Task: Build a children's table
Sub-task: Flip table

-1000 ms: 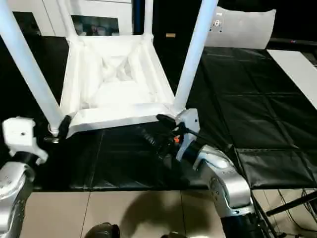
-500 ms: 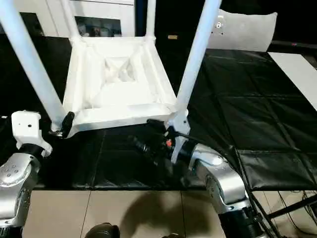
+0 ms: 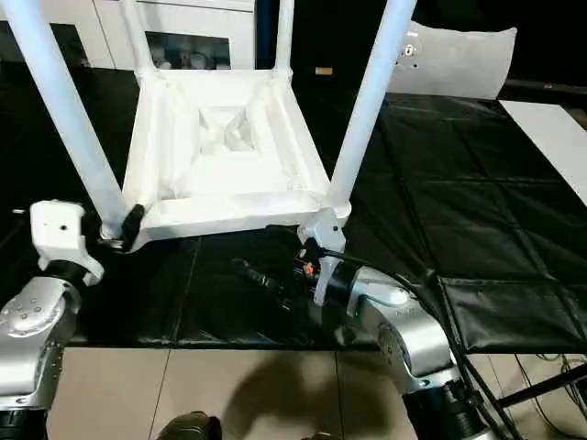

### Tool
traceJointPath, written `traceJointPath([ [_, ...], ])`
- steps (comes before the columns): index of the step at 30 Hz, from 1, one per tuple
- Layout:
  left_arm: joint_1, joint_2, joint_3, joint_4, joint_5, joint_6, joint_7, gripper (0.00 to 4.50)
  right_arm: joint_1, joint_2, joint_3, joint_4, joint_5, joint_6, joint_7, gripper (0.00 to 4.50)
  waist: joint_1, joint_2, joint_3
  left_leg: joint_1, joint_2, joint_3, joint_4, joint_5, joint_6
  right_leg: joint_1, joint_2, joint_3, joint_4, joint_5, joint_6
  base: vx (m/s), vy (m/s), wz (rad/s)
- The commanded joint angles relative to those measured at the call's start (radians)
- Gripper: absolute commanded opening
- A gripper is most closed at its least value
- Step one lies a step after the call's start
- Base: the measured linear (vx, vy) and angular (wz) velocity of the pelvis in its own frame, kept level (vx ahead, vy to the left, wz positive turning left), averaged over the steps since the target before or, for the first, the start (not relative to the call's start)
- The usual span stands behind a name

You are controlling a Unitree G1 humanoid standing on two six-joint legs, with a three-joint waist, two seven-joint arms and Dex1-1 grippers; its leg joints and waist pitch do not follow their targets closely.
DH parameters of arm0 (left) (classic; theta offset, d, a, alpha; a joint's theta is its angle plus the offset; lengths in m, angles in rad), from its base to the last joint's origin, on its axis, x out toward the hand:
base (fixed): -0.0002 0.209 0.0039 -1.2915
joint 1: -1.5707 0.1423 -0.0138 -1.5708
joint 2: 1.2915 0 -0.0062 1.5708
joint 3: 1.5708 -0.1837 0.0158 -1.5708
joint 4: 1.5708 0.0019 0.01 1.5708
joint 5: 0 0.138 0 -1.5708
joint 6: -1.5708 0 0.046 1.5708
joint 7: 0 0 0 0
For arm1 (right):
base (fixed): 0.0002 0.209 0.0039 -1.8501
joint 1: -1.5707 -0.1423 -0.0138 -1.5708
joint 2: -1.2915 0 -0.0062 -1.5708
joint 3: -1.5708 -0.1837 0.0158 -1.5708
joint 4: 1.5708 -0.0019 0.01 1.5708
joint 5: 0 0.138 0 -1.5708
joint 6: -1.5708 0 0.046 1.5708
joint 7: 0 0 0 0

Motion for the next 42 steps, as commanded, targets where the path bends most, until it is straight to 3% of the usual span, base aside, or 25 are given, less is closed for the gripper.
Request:
traceJointPath([
  [1, -0.017, 0.014, -0.010, 0.019, -0.004, -0.009, -0.022, 4.26, -0.005, -0.003, -0.003, 0.000, -0.006, -0.009, 0.010, 4.50, 0.001, 0.016, -0.070, 0.022, 0.098, -0.036, -0.081, -0.172, 0.030, 0.034, -0.129, 0.067, -0.070, 0.007, -0.217, 0.000, 0.000, 0.00],
  [9, -0.043, 0.031, -0.005, 0.062, -0.014, -0.020, -0.050, 4.26, -0.001, -0.006, -0.003, -0.001, -0.006, -0.016, 0.016, 4.50, 0.000, 0.019, -0.071, 0.023, 0.099, -0.036, -0.082, -0.177, 0.028, 0.033, -0.127, 0.066, -0.068, 0.015, -0.218, 0.000, 0.000, 0.00],
  [19, -0.064, 0.059, 0.009, 0.122, -0.044, -0.052, -0.114, 3.35, 0.001, -0.006, 0.001, -0.002, -0.009, -0.020, 0.026, 4.50, 0.001, 0.019, -0.072, 0.023, 0.098, -0.035, -0.082, -0.169, 0.027, 0.034, -0.129, 0.066, -0.067, 0.031, -0.222, 0.000, 0.000, 0.00],
  [20, -0.066, 0.062, 0.009, 0.125, -0.046, -0.053, -0.119, 3.25, 0.001, -0.006, 0.002, -0.001, -0.009, -0.021, 0.028, 4.50, 0.000, 0.014, -0.073, 0.023, 0.099, -0.035, -0.083, -0.171, 0.027, 0.034, -0.129, 0.066, -0.067, 0.027, -0.222, 0.000, 0.000, 0.00],
  [23, -0.072, 0.066, 0.010, 0.134, -0.054, -0.053, -0.132, 2.93, 0.001, -0.006, 0.002, 0.000, -0.009, -0.021, 0.032, 4.50, 0.001, 0.020, -0.072, 0.024, 0.100, -0.036, -0.083, -0.178, 0.024, 0.032, -0.128, 0.065, -0.067, 0.015, -0.224, 0.000, 0.000, 0.00],
  [33, -0.090, 0.062, 0.001, 0.153, -0.064, -0.064, -0.145, 2.10, 0.005, -0.002, 0.002, 0.001, -0.014, -0.025, 0.033, 4.50, 0.005, 0.019, -0.073, 0.024, 0.100, -0.035, -0.084, -0.180, 0.020, 0.033, -0.130, 0.066, -0.066, 0.021, -0.224, 0.000, 0.000, 0.00],
  [42, -0.090, 0.040, 0.004, 0.142, -0.076, -0.046, -0.128, 2.02, 0.010, 0.006, -0.006, 0.005, -0.016, -0.028, 0.022, 4.50, 0.006, 0.020, -0.073, 0.025, 0.101, -0.035, -0.084, -0.180, 0.020, 0.032, -0.131, 0.066, -0.066, 0.021, -0.226, 0.000, 0.000, 0.00],
])
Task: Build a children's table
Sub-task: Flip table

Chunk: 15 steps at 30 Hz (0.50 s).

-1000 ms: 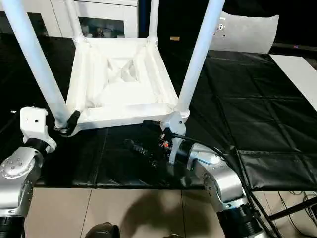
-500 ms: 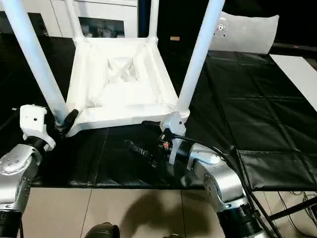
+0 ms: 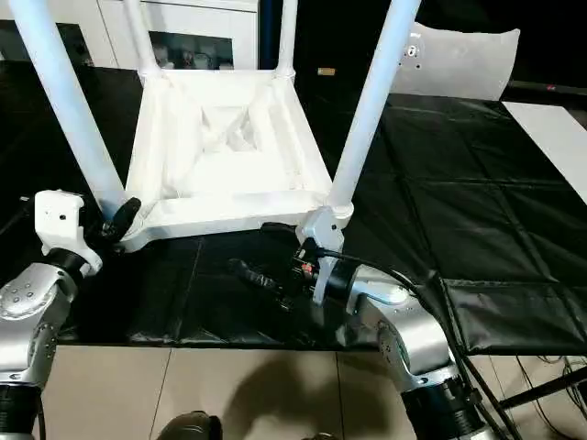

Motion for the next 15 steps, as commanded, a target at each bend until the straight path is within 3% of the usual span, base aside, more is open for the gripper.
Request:
traceJointPath([
  [1, -0.002, -0.029, -0.004, -0.031, -0.036, 0.024, 0.006, 2.02, 0.011, 0.003, -0.012, 0.006, -0.004, -0.004, -0.012, 4.50, -0.001, 0.022, -0.072, 0.025, 0.101, -0.037, -0.084, -0.183, 0.019, 0.031, -0.130, 0.066, -0.066, 0.019, -0.226, 0.000, 0.000, 0.00],
  [3, 0.023, -0.074, 0.021, -0.084, -0.102, 0.058, 0.020, 2.02, 0.014, 0.010, -0.027, 0.012, 0.001, 0.007, -0.032, 4.50, -0.001, 0.019, -0.072, 0.025, 0.102, -0.035, -0.083, -0.185, 0.015, 0.032, -0.131, 0.066, -0.066, 0.025, -0.236, 0.000, 0.000, 0.00],
  [6, 0.123, -0.174, 0.041, -0.235, -0.310, 0.160, -0.008, 2.01, 0.023, 0.021, -0.062, 0.038, 0.001, 0.022, -0.088, 4.50, -0.006, 0.008, -0.073, 0.020, 0.105, -0.032, -0.081, -0.154, 0.020, 0.037, -0.137, 0.066, -0.062, 0.055, -0.259, 0.000, 0.000, 0.00],
  [8, 0.143, -0.182, 0.036, -0.259, -0.340, 0.178, -0.021, 2.01, 0.024, 0.024, -0.068, 0.041, 0.003, 0.026, -0.096, 4.50, -0.008, 0.007, -0.073, 0.015, 0.095, -0.027, -0.074, -0.105, 0.053, 0.038, -0.128, 0.066, -0.059, 0.088, -0.255, 0.000, 0.000, 0.00],
  [9, 0.200, -0.180, 0.002, -0.301, -0.362, 0.194, -0.066, 2.01, 0.028, 0.028, -0.079, 0.045, 0.007, 0.027, -0.108, 4.50, -0.008, 0.003, -0.070, 0.014, 0.094, -0.025, -0.073, -0.091, 0.070, 0.037, -0.130, 0.066, -0.061, 0.080, -0.250, 0.000, 0.000, 0.00],
  [11, 0.216, -0.181, -0.003, -0.307, -0.369, 0.204, -0.077, 2.01, 0.029, 0.031, -0.085, 0.047, 0.010, 0.029, -0.115, 4.50, -0.006, 0.006, -0.066, 0.017, 0.094, -0.022, -0.075, -0.116, 0.075, 0.033, -0.126, 0.067, -0.071, 0.019, -0.238, 0.000, 0.000, 0.00],
  [14, 0.224, -0.199, 0.021, -0.307, -0.387, 0.244, -0.066, 2.01, 0.024, 0.038, -0.097, 0.067, 0.008, 0.036, -0.141, 4.50, -0.001, 0.010, -0.060, 0.026, 0.098, -0.021, -0.081, -0.179, 0.050, 0.024, -0.123, 0.068, -0.082, -0.094, -0.219, 0.000, 0.000, 0.00],
  [15, 0.225, -0.208, 0.028, -0.317, -0.393, 0.261, -0.060, 2.01, 0.022, 0.039, -0.099, 0.072, 0.007, 0.039, -0.146, 4.50, 0.000, 0.004, -0.052, 0.026, 0.100, -0.023, -0.089, -0.236, 0.023, 0.023, -0.125, 0.070, -0.091, -0.189, -0.197, 0.000, 0.000, 0.00],
])
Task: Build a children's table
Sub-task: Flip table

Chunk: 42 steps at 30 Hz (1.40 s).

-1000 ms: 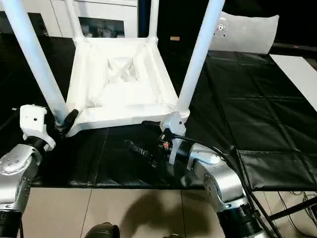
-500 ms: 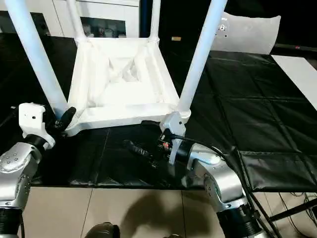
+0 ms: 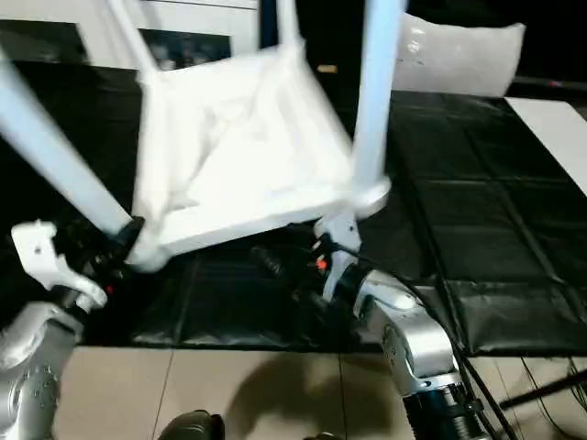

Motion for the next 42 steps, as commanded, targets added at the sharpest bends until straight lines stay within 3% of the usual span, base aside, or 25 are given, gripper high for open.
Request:
traceJointPath([
  [1, 0.006, -0.036, -0.013, -0.016, -0.083, 0.076, -0.007, 2.01, -0.009, 0.000, -0.024, 0.015, 0.004, 0.015, -0.019, 4.50, -0.006, 0.004, -0.053, 0.027, 0.098, -0.032, -0.086, -0.252, 0.010, 0.023, -0.122, 0.070, -0.091, -0.212, -0.191, 0.000, 0.000, 0.00],
  [3, 0.014, -0.037, -0.026, -0.040, -0.084, 0.098, -0.004, 2.01, -0.018, 0.014, -0.037, 0.035, 0.009, 0.030, -0.040, 4.50, -0.011, 0.002, -0.053, 0.027, 0.097, -0.032, -0.090, -0.276, -0.009, 0.021, -0.121, 0.070, -0.094, -0.247, -0.167, 0.000, 0.000, 0.00],
  [6, 0.010, -0.039, -0.031, -0.050, -0.099, 0.115, 0.010, 2.01, -0.022, 0.021, -0.040, 0.044, 0.011, 0.041, -0.048, 4.50, -0.014, 0.000, -0.057, 0.027, 0.096, -0.028, -0.090, -0.256, -0.010, 0.019, -0.120, 0.070, -0.092, -0.216, -0.158, 0.000, 0.000, 0.00],
  [10, -0.004, -0.046, -0.025, -0.048, -0.108, 0.136, 0.024, 2.01, -0.018, 0.034, -0.049, 0.042, 0.029, 0.058, -0.058, 4.50, -0.015, 0.001, -0.060, 0.022, 0.095, -0.025, -0.089, -0.220, 0.002, 0.021, -0.120, 0.069, -0.087, -0.155, -0.161, 0.000, 0.000, 0.00],
  [16, -0.010, -0.060, -0.022, -0.052, -0.101, 0.157, 0.018, 2.01, -0.029, 0.056, -0.081, 0.062, 0.044, 0.068, -0.089, 4.50, -0.014, 0.003, -0.062, 0.022, 0.095, -0.025, -0.088, -0.215, 0.000, 0.022, -0.122, 0.069, -0.089, -0.166, -0.161, 0.000, 0.000, 0.00],
  [23, -0.005, -0.059, -0.045, -0.067, -0.088, 0.175, 0.007, 2.01, -0.082, 0.114, -0.157, 0.141, 0.082, 0.041, -0.157, 4.50, -0.015, 0.006, -0.066, 0.023, 0.095, -0.023, -0.088, -0.206, -0.008, 0.022, -0.121, 0.068, -0.085, -0.140, -0.171, 0.000, 0.000, 0.00],
  [27, -0.011, -0.058, -0.060, -0.070, -0.077, 0.186, -0.007, 2.01, -0.138, 0.169, -0.221, 0.218, 0.143, 0.015, -0.175, 4.50, -0.013, 0.008, -0.070, 0.021, 0.094, -0.022, -0.087, -0.196, -0.010, 0.026, -0.122, 0.067, -0.083, -0.114, -0.180, 0.000, 0.000, 0.00],
  [30, -0.019, -0.054, -0.069, -0.063, -0.073, 0.192, -0.020, 2.01, -0.167, 0.193, -0.244, 0.257, 0.163, 0.001, -0.175, 4.50, -0.019, 0.015, -0.072, 0.021, 0.095, -0.024, -0.088, -0.203, -0.012, 0.027, -0.123, 0.066, -0.078, -0.092, -0.189, 0.000, 0.000, 0.00],
  [34, -0.044, -0.046, -0.095, -0.045, -0.056, 0.200, -0.041, 2.01, -0.260, 0.260, -0.331, 0.400, 0.237, -0.059, -0.182, 4.50, -0.025, 0.021, -0.072, 0.019, 0.094, -0.025, -0.088, -0.207, -0.019, 0.029, -0.125, 0.066, -0.077, -0.089, -0.203, 0.000, 0.000, 0.00],
  [37, -0.052, -0.043, -0.110, -0.035, -0.038, 0.197, -0.047, 2.01, -0.306, 0.294, -0.376, 0.452, 0.291, -0.075, -0.167, 4.50, -0.027, 0.024, -0.078, 0.021, 0.095, -0.021, -0.082, -0.167, 0.001, 0.028, -0.122, 0.065, -0.070, -0.028, -0.219, 0.000, 0.000, 0.00],
  [42, -0.060, -0.042, -0.115, -0.028, -0.023, 0.196, -0.045, 2.01, -0.331, 0.310, -0.394, 0.473, 0.323, -0.064, -0.135, 4.50, -0.016, 0.025, -0.086, 0.018, 0.094, -0.018, -0.072, -0.068, 0.053, 0.030, -0.119, 0.058, -0.054, 0.117, -0.233, 0.000, 0.000, 0.00],
])
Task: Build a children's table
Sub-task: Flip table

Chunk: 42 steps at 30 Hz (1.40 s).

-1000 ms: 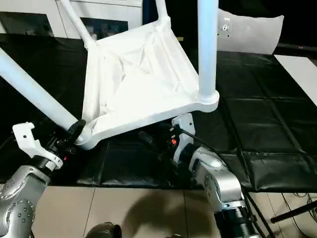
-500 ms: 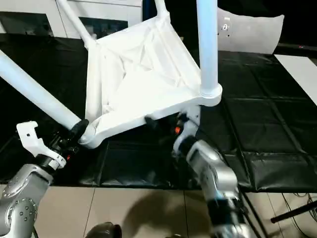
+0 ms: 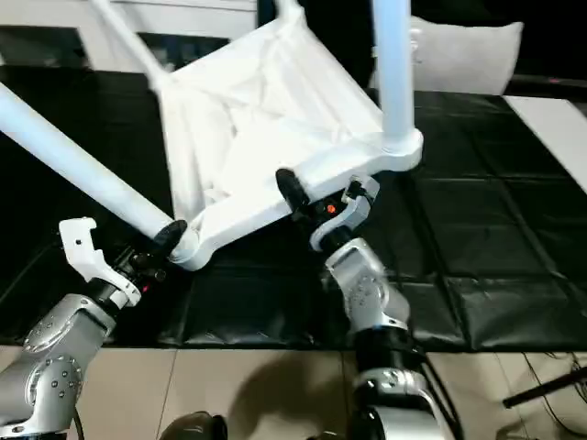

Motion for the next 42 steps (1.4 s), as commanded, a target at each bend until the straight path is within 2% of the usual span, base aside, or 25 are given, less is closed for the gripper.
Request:
traceJointPath([
  [1, -0.009, -0.016, -0.050, 0.021, -0.036, 0.030, -0.038, 2.01, -0.030, 0.004, -0.006, 0.001, 0.016, -0.005, 0.027, 4.50, -0.003, 0.014, -0.083, 0.026, 0.094, -0.032, -0.070, -0.079, 0.050, 0.038, -0.109, 0.059, -0.056, 0.107, -0.240, 0.000, 0.000, 0.00],
  [3, -0.010, -0.014, -0.052, 0.023, -0.038, 0.029, -0.037, 2.01, -0.041, 0.006, -0.014, 0.022, 0.013, -0.016, 0.034, 4.50, -0.003, 0.014, -0.080, 0.026, 0.095, -0.032, -0.074, -0.124, 0.035, 0.039, -0.111, 0.059, -0.062, 0.042, -0.238, 0.000, 0.000, 0.00],
  [4, -0.003, -0.003, -0.070, 0.016, -0.024, 0.023, -0.047, 2.01, -0.080, 0.022, -0.040, 0.062, 0.038, -0.012, 0.019, 4.50, -0.003, 0.015, -0.080, 0.027, 0.096, -0.033, -0.075, -0.135, 0.029, 0.038, -0.112, 0.060, -0.063, 0.026, -0.237, 0.000, 0.000, 0.00],
  [5, -0.003, -0.002, -0.071, 0.016, -0.024, 0.023, -0.048, 2.01, -0.082, 0.023, -0.041, 0.064, 0.039, -0.012, 0.018, 4.50, -0.005, 0.008, -0.075, 0.026, 0.095, -0.033, -0.079, -0.158, 0.023, 0.037, -0.114, 0.061, -0.064, -0.009, -0.238, 0.000, 0.000, 0.00],
  [6, 0.016, 0.019, -0.103, 0.001, 0.000, 0.012, -0.072, 2.01, -0.148, 0.047, -0.094, 0.140, 0.083, -0.020, -0.015, 4.20, -0.007, 0.011, -0.076, 0.028, 0.095, -0.033, -0.079, -0.172, 0.017, 0.034, -0.114, 0.061, -0.068, -0.042, -0.238, 0.000, 0.000, 0.00],
  [7, 0.025, 0.023, -0.111, -0.006, 0.002, 0.011, -0.079, 2.01, -0.167, 0.053, -0.114, 0.162, 0.101, -0.020, -0.032, 4.12, -0.007, 0.012, -0.074, 0.030, 0.095, -0.034, -0.081, -0.178, 0.013, 0.032, -0.115, 0.062, -0.069, -0.057, -0.238, 0.000, 0.000, 0.00],
  [8, 0.030, 0.022, -0.113, -0.011, 0.002, 0.012, -0.084, 2.01, -0.178, 0.055, -0.127, 0.178, 0.112, -0.022, -0.041, 4.12, -0.007, 0.012, -0.075, 0.030, 0.097, -0.032, -0.080, -0.168, 0.007, 0.032, -0.114, 0.061, -0.067, -0.053, -0.233, 0.000, 0.000, 0.00],
  [10, 0.040, 0.022, -0.117, -0.023, 0.002, 0.019, -0.091, 2.01, -0.192, 0.056, -0.141, 0.197, 0.130, -0.023, -0.036, 4.07, -0.007, 0.011, -0.078, 0.029, 0.095, -0.029, -0.076, -0.130, 0.012, 0.032, -0.109, 0.060, -0.061, 0.010, -0.232, 0.000, 0.000, 0.00],
  [12, 0.048, 0.026, -0.124, -0.031, 0.004, 0.023, -0.102, 2.01, -0.200, 0.058, -0.149, 0.207, 0.142, -0.009, -0.043, 3.71, -0.007, 0.010, -0.082, 0.025, 0.092, -0.029, -0.071, -0.079, 0.037, 0.034, -0.108, 0.058, -0.054, 0.089, -0.235, 0.000, 0.000, 0.00],
  [13, 0.050, 0.027, -0.125, -0.033, 0.004, 0.024, -0.102, 2.01, -0.202, 0.058, -0.146, 0.209, 0.139, -0.005, -0.034, 3.69, -0.007, 0.009, -0.085, 0.023, 0.091, -0.028, -0.067, -0.052, 0.056, 0.034, -0.108, 0.058, -0.050, 0.125, -0.240, 0.000, 0.000, 0.00],
  [15, 0.051, 0.031, -0.130, -0.035, 0.001, 0.024, -0.103, 2.01, -0.206, 0.059, -0.142, 0.217, 0.124, -0.004, -0.011, 3.68, -0.007, 0.008, -0.081, 0.020, 0.090, -0.027, -0.066, -0.054, 0.073, 0.033, -0.110, 0.057, -0.052, 0.114, -0.246, 0.000, 0.000, 0.00],
  [17, 0.051, 0.033, -0.132, -0.034, 0.001, 0.023, -0.105, 2.01, -0.205, 0.060, -0.141, 0.217, 0.121, -0.006, -0.007, 3.41, -0.007, 0.008, -0.079, 0.021, 0.092, -0.027, -0.069, -0.077, 0.068, 0.032, -0.109, 0.057, -0.056, 0.075, -0.245, 0.000, 0.000, 0.00],
  [18, 0.050, 0.041, -0.136, -0.030, 0.004, 0.019, -0.108, 2.01, -0.207, 0.058, -0.140, 0.228, 0.120, 0.018, 0.011, 3.31, -0.007, 0.011, -0.078, 0.022, 0.093, -0.028, -0.070, -0.091, 0.061, 0.032, -0.109, 0.057, -0.058, 0.051, -0.241, 0.000, 0.000, 0.00],
  [21, 0.048, 0.043, -0.137, -0.025, 0.006, 0.014, -0.109, 2.01, -0.208, 0.058, -0.141, 0.235, 0.121, 0.026, 0.003, 3.24, -0.010, 0.009, -0.076, 0.024, 0.093, -0.027, -0.073, -0.106, 0.045, 0.029, -0.107, 0.057, -0.059, 0.029, -0.240, 0.000, 0.000, 0.00],
  [23, 0.046, 0.042, -0.137, -0.022, 0.009, 0.012, -0.109, 2.01, -0.212, 0.055, -0.148, 0.241, 0.139, 0.046, -0.011, 2.87, -0.010, 0.010, -0.076, 0.024, 0.093, -0.027, -0.073, -0.104, 0.042, 0.031, -0.109, 0.058, -0.059, 0.032, -0.241, 0.000, 0.000, 0.00],
  [24, 0.045, 0.041, -0.137, -0.022, 0.010, 0.013, -0.109, 2.01, -0.214, 0.053, -0.149, 0.242, 0.145, 0.055, -0.012, 2.87, -0.010, 0.010, -0.077, 0.023, 0.093, -0.027, -0.073, -0.100, 0.043, 0.031, -0.108, 0.058, -0.058, 0.037, -0.241, 0.000, 0.000, 0.00],
  [26, 0.049, 0.040, -0.138, -0.019, 0.014, 0.010, -0.111, 2.01, -0.215, 0.047, -0.139, 0.242, 0.126, 0.035, 0.004, 2.77, -0.012, 0.011, -0.076, 0.022, 0.092, -0.027, -0.072, -0.094, 0.045, 0.031, -0.108, 0.058, -0.057, 0.051, -0.241, 0.000, 0.000, 0.00],
  [27, 0.051, 0.041, -0.140, -0.019, 0.015, 0.009, -0.111, 2.01, -0.214, 0.046, -0.137, 0.242, 0.120, 0.029, 0.004, 2.54, -0.012, 0.011, -0.076, 0.021, 0.091, -0.027, -0.072, -0.093, 0.047, 0.031, -0.109, 0.058, -0.058, 0.051, -0.242, 0.000, 0.000, 0.00],
  [30, 0.053, 0.044, -0.142, -0.019, 0.015, 0.008, -0.111, 2.01, -0.213, 0.046, -0.137, 0.243, 0.116, 0.027, 0.005, 2.43, -0.014, 0.011, -0.075, 0.022, 0.092, -0.027, -0.072, -0.098, 0.048, 0.031, -0.109, 0.058, -0.059, 0.043, -0.243, 0.000, 0.000, 0.00],
  [32, 0.052, 0.048, -0.142, -0.017, 0.018, 0.007, -0.111, 2.01, -0.213, 0.048, -0.138, 0.245, 0.112, 0.024, 0.009, 2.13, -0.014, 0.011, -0.074, 0.022, 0.092, -0.027, -0.073, -0.106, 0.045, 0.030, -0.109, 0.058, -0.060, 0.030, -0.242, 0.000, 0.000, 0.00],
  [36, 0.048, 0.055, -0.140, -0.013, 0.033, 0.000, -0.105, 2.01, -0.217, 0.050, -0.142, 0.247, 0.107, 0.023, 0.004, 1.98, -0.015, 0.011, -0.075, 0.023, 0.093, -0.027, -0.073, -0.105, 0.045, 0.030, -0.107, 0.057, -0.059, 0.032, -0.242, 0.000, 0.000, 0.00],
  [37, 0.046, 0.059, -0.138, -0.007, 0.049, 0.000, -0.089, 2.36, -0.219, 0.050, -0.148, 0.248, 0.110, 0.022, -0.005, 1.96, -0.015, 0.010, -0.074, 0.022, 0.093, -0.028, -0.073, -0.102, 0.046, 0.030, -0.107, 0.057, -0.059, 0.038, -0.241, 0.000, 0.000, 0.00],
  [38, 0.045, 0.060, -0.135, -0.005, 0.042, 0.006, -0.092, 2.36, -0.219, 0.049, -0.149, 0.248, 0.110, 0.024, -0.006, 1.96, -0.015, 0.012, -0.073, 0.022, 0.093, -0.028, -0.074, -0.105, 0.046, 0.030, -0.108, 0.057, -0.059, 0.035, -0.241, 0.000, 0.000, 0.00],
  [39, 0.044, 0.060, -0.132, -0.004, 0.034, 0.010, -0.097, 2.71, -0.219, 0.048, -0.149, 0.247, 0.109, 0.025, -0.007, 1.96, -0.015, 0.012, -0.073, 0.023, 0.093, -0.027, -0.074, -0.109, 0.044, 0.029, -0.109, 0.058, -0.060, 0.029, -0.241, 0.000, 0.000, 0.00],
  [42, 0.038, 0.052, -0.113, 0.000, 0.026, 0.000, -0.087, 2.86, -0.217, 0.045, -0.149, 0.241, 0.097, 0.003, -0.014, 1.95, -0.016, 0.012, -0.073, 0.023, 0.092, -0.027, -0.074, -0.108, 0.039, 0.029, -0.108, 0.058, -0.059, 0.033, -0.243, 0.000, 0.000, 0.00],
])
